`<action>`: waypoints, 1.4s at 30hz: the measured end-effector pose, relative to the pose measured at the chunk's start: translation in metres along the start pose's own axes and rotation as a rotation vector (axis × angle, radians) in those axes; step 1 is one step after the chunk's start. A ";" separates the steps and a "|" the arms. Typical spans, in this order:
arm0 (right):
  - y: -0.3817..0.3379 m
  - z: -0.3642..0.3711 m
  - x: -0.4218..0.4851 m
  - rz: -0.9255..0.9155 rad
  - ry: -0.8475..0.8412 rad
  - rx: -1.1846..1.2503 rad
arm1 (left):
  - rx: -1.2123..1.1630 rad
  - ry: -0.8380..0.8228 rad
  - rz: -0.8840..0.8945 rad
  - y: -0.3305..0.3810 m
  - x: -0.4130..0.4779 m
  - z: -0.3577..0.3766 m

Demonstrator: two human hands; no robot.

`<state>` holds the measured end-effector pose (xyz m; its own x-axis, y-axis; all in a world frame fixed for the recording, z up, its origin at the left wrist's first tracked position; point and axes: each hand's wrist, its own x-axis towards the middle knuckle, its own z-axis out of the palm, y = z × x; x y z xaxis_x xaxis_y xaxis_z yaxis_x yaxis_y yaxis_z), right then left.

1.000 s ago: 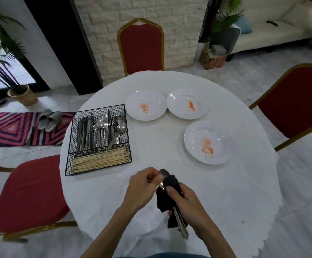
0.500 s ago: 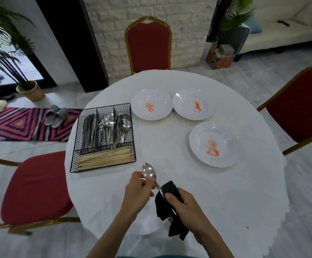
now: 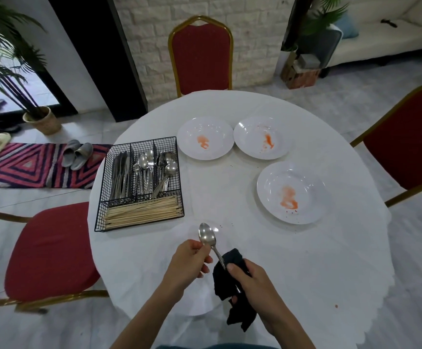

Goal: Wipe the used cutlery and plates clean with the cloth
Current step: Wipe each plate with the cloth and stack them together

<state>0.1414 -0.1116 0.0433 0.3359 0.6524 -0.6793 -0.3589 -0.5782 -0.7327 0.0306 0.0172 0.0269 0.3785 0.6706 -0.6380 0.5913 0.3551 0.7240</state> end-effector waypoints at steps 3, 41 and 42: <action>0.003 0.000 0.005 0.001 -0.010 0.002 | 0.052 -0.093 -0.010 -0.008 -0.008 0.014; -0.022 0.007 0.020 0.095 0.204 0.130 | -0.195 0.376 0.026 -0.009 0.095 -0.114; -0.023 0.007 0.020 0.097 0.200 0.118 | -0.184 0.384 0.021 -0.011 0.098 -0.118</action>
<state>0.1502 -0.0818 0.0465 0.4566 0.4802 -0.7489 -0.4932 -0.5640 -0.6623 -0.0229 0.1561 -0.0127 0.0754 0.8603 -0.5041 0.4363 0.4261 0.7925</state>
